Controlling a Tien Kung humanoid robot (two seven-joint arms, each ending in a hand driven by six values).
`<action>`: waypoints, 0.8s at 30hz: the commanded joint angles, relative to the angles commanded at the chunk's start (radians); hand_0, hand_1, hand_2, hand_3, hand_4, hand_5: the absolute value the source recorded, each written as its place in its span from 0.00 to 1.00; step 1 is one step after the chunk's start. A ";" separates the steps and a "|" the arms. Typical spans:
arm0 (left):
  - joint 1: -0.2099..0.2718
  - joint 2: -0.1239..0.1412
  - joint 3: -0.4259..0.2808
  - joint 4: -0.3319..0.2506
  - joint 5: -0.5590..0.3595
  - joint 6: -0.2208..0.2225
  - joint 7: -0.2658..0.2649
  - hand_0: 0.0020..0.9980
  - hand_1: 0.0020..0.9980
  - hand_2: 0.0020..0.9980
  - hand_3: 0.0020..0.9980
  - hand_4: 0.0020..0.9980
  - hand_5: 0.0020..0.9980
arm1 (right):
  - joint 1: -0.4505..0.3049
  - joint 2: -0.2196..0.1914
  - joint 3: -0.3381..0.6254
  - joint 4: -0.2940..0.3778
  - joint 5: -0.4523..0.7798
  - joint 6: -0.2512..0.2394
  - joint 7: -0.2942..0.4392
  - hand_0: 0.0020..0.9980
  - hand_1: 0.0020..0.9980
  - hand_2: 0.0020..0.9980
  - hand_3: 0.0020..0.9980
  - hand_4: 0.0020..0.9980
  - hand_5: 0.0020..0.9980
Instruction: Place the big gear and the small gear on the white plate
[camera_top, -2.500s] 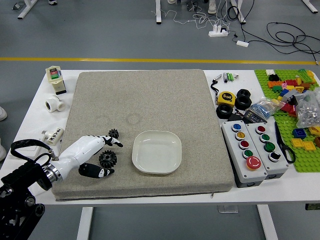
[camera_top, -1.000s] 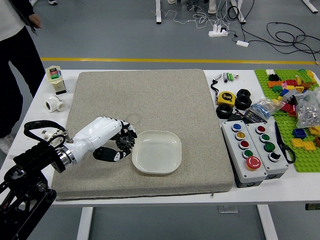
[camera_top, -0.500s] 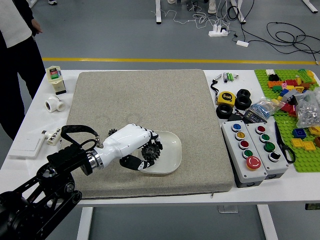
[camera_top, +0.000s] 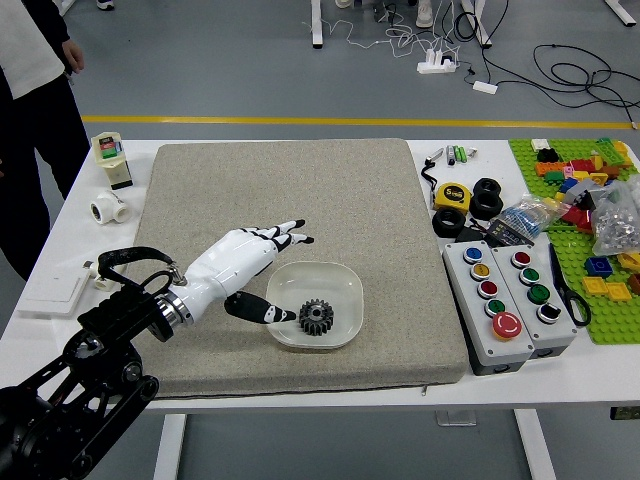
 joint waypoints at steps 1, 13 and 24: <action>-0.004 0.002 -0.009 0.009 0.000 0.006 0.009 0.68 0.80 0.97 0.87 0.94 0.17 | 0.000 0.000 0.000 0.000 0.000 0.000 0.000 0.60 0.61 0.70 0.55 0.76 0.66; -0.044 0.015 -0.038 0.139 0.000 -0.056 0.065 0.50 0.69 0.78 0.61 0.76 0.07 | 0.006 -0.001 -0.003 0.000 0.006 -0.001 -0.001 0.60 0.61 0.70 0.55 0.76 0.66; -0.059 -0.003 -0.045 0.215 0.000 -0.050 0.082 0.45 0.64 0.75 0.60 0.73 0.06 | 0.011 -0.001 -0.003 0.000 0.007 -0.001 -0.001 0.60 0.61 0.70 0.55 0.76 0.66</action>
